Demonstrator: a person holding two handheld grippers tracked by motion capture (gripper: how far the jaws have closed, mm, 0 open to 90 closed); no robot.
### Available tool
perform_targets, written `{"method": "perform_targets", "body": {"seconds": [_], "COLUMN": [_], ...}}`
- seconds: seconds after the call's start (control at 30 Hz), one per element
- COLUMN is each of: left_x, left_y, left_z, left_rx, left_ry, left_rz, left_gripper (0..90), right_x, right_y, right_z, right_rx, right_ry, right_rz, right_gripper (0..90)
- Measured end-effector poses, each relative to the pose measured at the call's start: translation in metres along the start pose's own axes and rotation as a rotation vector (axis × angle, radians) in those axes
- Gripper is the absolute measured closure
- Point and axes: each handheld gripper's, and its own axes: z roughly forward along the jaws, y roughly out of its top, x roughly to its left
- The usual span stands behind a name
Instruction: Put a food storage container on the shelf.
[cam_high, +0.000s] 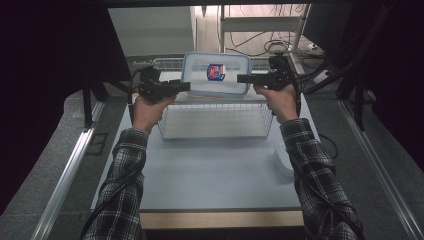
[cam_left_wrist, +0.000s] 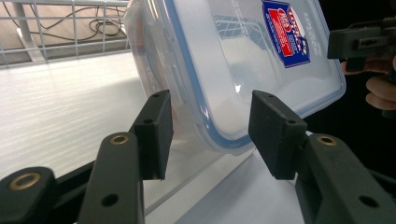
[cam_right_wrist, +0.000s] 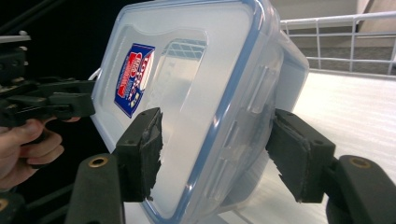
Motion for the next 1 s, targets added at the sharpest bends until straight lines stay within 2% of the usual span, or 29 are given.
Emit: {"method": "perform_targets", "body": {"seconds": [0.2,0.3,0.33,0.43,0.57,0.6,0.67,0.73,0.83,0.9,0.93,1.0], "left_x": [-0.001,-0.002,-0.002,-0.002,-0.005,-0.007,-0.009,-0.009,-0.008,-0.008,-0.008,-0.008], "left_y": [-0.001,0.0,0.0,0.001,0.006,0.007,0.009,0.01,0.01,0.01,0.009,0.008], "left_z": [0.0,0.0,0.0,-0.001,-0.001,0.0,0.001,0.002,0.002,0.001,-0.001,-0.006], "left_rx": [-0.01,-0.014,-0.013,-0.021,-0.04,-0.041,-0.042,-0.063,-0.064,-0.07,-0.084,-0.106], "left_ry": [0.007,-0.002,-0.001,0.012,0.074,0.088,0.112,0.139,0.147,0.162,0.156,0.109], "left_rz": [0.001,-0.01,-0.008,-0.008,0.01,0.012,0.024,0.038,0.039,0.059,0.065,0.06], "left_gripper": [49.8,47.7,47.2,46.7,46.9,47.3,47.2,46.5,46.0,45.3,46.2,47.8], "right_x": [0.003,0.005,0.006,0.005,0.006,0.005,0.004,0.002,0.003,0.003,0.004,0.004], "right_y": [0.0,0.001,0.001,0.0,-0.001,-0.001,-0.001,-0.001,-0.001,-0.001,-0.002,-0.002], "right_z": [0.002,0.002,0.002,0.003,0.004,0.002,0.001,0.0,0.0,-0.001,-0.004,-0.005], "right_rx": [-0.012,-0.013,-0.01,-0.01,0.001,-0.005,-0.013,-0.026,-0.028,-0.028,-0.036,-0.039], "right_ry": [-0.036,-0.099,-0.119,-0.093,-0.093,-0.09,-0.091,-0.086,-0.077,-0.082,-0.08,-0.079], "right_rz": [0.001,-0.023,-0.03,-0.037,-0.047,-0.038,-0.034,-0.029,-0.024,-0.032,-0.05,-0.056], "right_gripper": [33.1,31.3,33.5,38.7,42.5,47.1,47.1,47.2,47.9,48.0,48.0,48.2]}}
